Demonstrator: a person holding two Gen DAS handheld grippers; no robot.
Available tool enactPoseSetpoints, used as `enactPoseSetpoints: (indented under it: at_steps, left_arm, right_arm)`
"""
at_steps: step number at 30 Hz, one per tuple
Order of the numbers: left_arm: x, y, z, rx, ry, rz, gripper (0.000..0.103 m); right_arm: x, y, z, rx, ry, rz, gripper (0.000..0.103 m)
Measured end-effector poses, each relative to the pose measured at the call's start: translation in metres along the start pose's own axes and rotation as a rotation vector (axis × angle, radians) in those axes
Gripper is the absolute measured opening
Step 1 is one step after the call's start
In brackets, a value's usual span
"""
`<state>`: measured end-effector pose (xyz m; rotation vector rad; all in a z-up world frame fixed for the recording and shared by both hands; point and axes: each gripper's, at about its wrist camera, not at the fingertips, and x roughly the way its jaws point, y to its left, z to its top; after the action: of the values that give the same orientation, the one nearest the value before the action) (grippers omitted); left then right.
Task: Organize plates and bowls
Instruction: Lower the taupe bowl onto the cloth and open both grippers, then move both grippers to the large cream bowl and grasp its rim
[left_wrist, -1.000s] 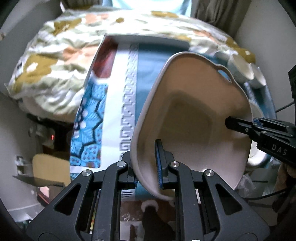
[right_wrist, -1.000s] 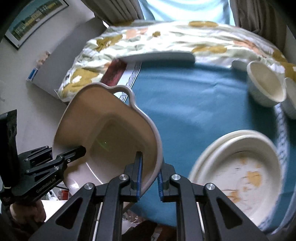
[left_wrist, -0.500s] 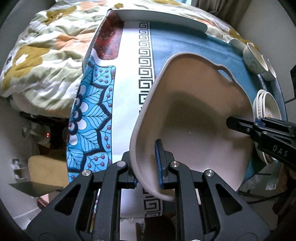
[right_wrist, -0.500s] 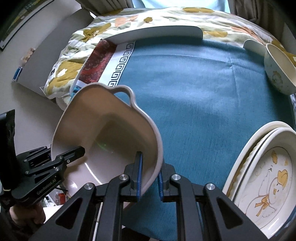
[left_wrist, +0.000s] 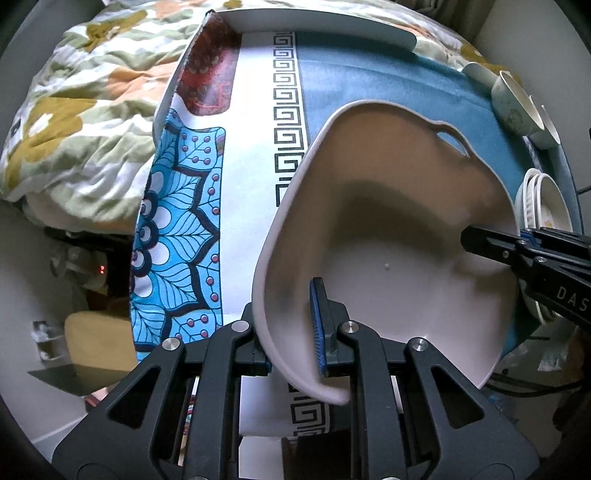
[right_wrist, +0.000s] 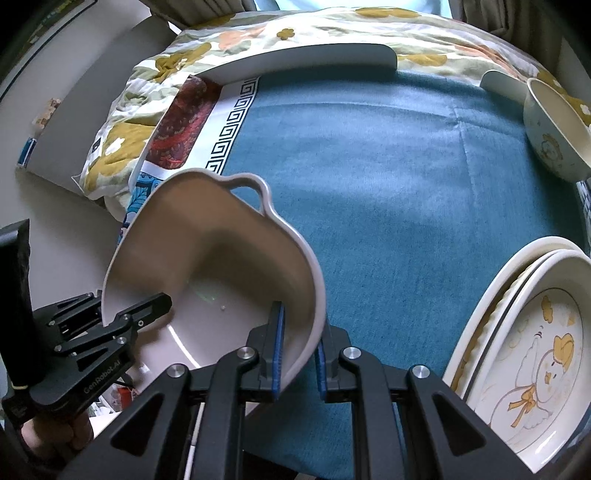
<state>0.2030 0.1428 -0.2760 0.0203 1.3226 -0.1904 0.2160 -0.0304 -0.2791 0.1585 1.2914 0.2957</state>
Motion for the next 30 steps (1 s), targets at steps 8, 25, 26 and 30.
enactPoseSetpoints:
  at_steps: [8,25,26,30]
  left_arm:
    - [-0.006,-0.002,0.001,0.014,-0.031,-0.012,0.080]
    - [-0.078,-0.003,-0.011,0.037,-0.176,0.030,0.099]
    - [-0.093,-0.007,-0.013,0.043,-0.210,0.024,0.099]
    - [-0.146,-0.027,-0.016,0.072,-0.356,0.011,0.099]
  right_arm:
    - [0.005,0.001,-0.002,0.016,0.010,0.004,0.016]
    - [-0.045,0.003,-0.007,0.024,-0.110,0.024,0.090]
    - [-0.061,0.002,-0.010,0.016,-0.151,0.031,0.090]
    - [-0.116,-0.006,-0.025,-0.010,-0.302,0.008,0.090]
